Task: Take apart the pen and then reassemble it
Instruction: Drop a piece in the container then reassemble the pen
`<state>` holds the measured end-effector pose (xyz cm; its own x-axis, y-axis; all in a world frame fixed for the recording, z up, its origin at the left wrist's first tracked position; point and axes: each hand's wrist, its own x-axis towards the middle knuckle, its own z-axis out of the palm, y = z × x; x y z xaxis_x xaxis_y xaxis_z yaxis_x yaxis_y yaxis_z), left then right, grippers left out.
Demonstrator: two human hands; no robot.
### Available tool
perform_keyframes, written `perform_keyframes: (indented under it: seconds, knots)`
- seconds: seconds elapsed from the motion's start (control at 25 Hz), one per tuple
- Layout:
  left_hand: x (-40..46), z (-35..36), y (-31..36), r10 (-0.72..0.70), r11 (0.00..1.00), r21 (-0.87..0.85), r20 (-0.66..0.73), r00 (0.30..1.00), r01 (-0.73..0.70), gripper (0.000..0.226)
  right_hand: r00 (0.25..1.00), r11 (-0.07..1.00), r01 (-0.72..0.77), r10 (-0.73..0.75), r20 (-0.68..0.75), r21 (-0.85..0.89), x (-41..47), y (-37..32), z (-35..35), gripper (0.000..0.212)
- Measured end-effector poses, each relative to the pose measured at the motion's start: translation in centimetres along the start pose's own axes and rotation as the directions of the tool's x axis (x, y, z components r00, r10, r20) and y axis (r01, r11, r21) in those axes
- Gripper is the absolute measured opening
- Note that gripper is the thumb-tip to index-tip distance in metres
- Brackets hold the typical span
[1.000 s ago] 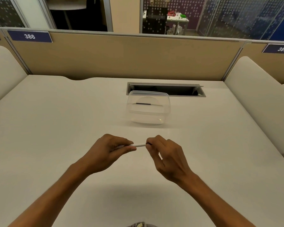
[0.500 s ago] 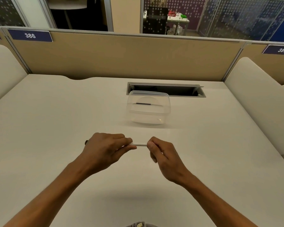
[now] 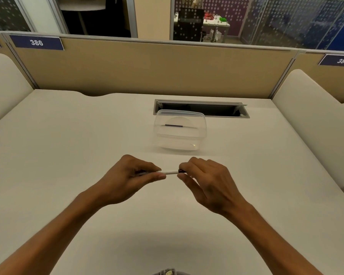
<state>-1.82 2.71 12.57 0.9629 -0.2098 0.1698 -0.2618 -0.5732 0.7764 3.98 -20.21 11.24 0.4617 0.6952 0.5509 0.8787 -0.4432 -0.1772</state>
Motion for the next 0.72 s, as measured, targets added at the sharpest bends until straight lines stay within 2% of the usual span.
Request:
perform_keyframes:
  seconds: [0.12, 0.24, 0.32, 0.4, 0.44, 0.48, 0.52, 0.56, 0.6, 0.64, 0.72]
  knots:
    - [0.1, -0.8, 0.4, -0.077, 0.979, -0.174, 0.170, 0.982, 0.106, 0.034, 0.987, 0.986, 0.150, -0.153, -0.041, -0.067, -0.2, 0.4, 0.1, 0.016]
    - [0.3, -1.3, 0.8, -0.083, 0.970, -0.203, 0.244, 0.966, 0.135, 0.035, 0.980, 0.980, 0.188, -0.192, -0.059, -0.062, 0.1, 0.3, 0.2, 0.018]
    - [0.3, -1.3, 0.9, -0.069, 0.980, -0.172, 0.197, 0.978, 0.104, 0.036, 0.990, 0.991, 0.129, -0.127, -0.061, 0.041, 0.1, 0.2, 0.2, 0.022]
    - [0.2, -1.1, 1.2, -0.042, 0.995, -0.082, 0.100, 0.994, 0.050, 0.035, 0.999, 0.970, -0.035, 0.041, -0.022, 0.240, 0.1, -0.4, 0.2, 0.024]
    - [0.1, -1.0, 1.5, -0.002, 0.999, 0.039, 0.042, 0.999, 0.000, 0.034, 0.987, 0.917, -0.155, 0.156, 0.028, 0.368, 0.2, -0.8, 0.4, 0.025]
    - [0.1, -0.9, 1.5, 0.083, 0.967, 0.242, -0.010, 0.997, -0.078, 0.033, 0.954, 0.807, -0.295, 0.278, 0.111, 0.512, 0.2, -1.2, 0.6, 0.028]
    - [0.0, -0.8, 1.5, 0.185, 0.873, 0.462, -0.023, 0.982, -0.154, 0.034, 0.895, 0.632, -0.436, 0.377, 0.237, 0.641, 0.4, -1.5, 0.8, 0.032]
    - [0.0, -0.8, 1.7, 0.247, 0.766, 0.612, 0.003, 0.969, -0.197, 0.035, 0.818, 0.434, -0.560, 0.422, 0.389, 0.706, 0.6, -1.5, 0.8, 0.037]
    - [0.0, -0.9, 1.9, 0.265, 0.699, 0.680, 0.040, 0.963, -0.221, 0.037, 0.737, 0.268, -0.656, 0.426, 0.524, 0.705, 0.9, -1.5, 0.6, 0.040]
    - [0.0, -0.9, 1.9, 0.276, 0.658, 0.712, 0.076, 0.958, -0.246, 0.039, 0.671, 0.158, -0.720, 0.412, 0.617, 0.676, 1.0, -1.4, 0.4, 0.043]
    - [0.1, -0.9, 1.7, 0.297, 0.633, 0.724, 0.098, 0.950, -0.273, 0.040, 0.611, 0.057, -0.764, 0.386, 0.691, 0.643, 1.0, -1.2, 0.1, 0.044]
